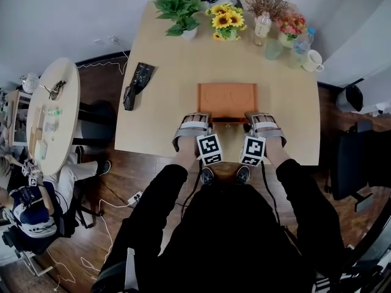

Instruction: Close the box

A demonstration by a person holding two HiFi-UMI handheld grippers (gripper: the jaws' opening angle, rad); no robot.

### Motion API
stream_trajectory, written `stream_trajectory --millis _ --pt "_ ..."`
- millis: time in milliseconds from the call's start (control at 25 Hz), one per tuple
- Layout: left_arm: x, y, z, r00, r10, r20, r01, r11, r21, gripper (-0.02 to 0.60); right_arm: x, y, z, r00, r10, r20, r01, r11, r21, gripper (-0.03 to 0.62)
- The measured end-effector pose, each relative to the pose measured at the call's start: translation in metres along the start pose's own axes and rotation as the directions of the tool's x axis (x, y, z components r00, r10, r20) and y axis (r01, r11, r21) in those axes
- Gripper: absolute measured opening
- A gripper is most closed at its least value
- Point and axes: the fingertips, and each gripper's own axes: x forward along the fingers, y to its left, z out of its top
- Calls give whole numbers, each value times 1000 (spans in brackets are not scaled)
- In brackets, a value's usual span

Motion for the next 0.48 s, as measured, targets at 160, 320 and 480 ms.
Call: stream_trajectory --millis 160,320,480 --pt "-1 8 0 999 44 -5 -44 999 -10 106 -1 -9 0 1000 -28 -10 29 999 21 140" --pt "-1 9 0 999 47 -6 -47 999 -15 101 0 -9 -1 1000 -25 -13 25 999 24 137" --pt "-1 9 1 998 62 -6 -62 998 -31 103 -1 -9 -1 1000 -29 -7 29 999 29 137"
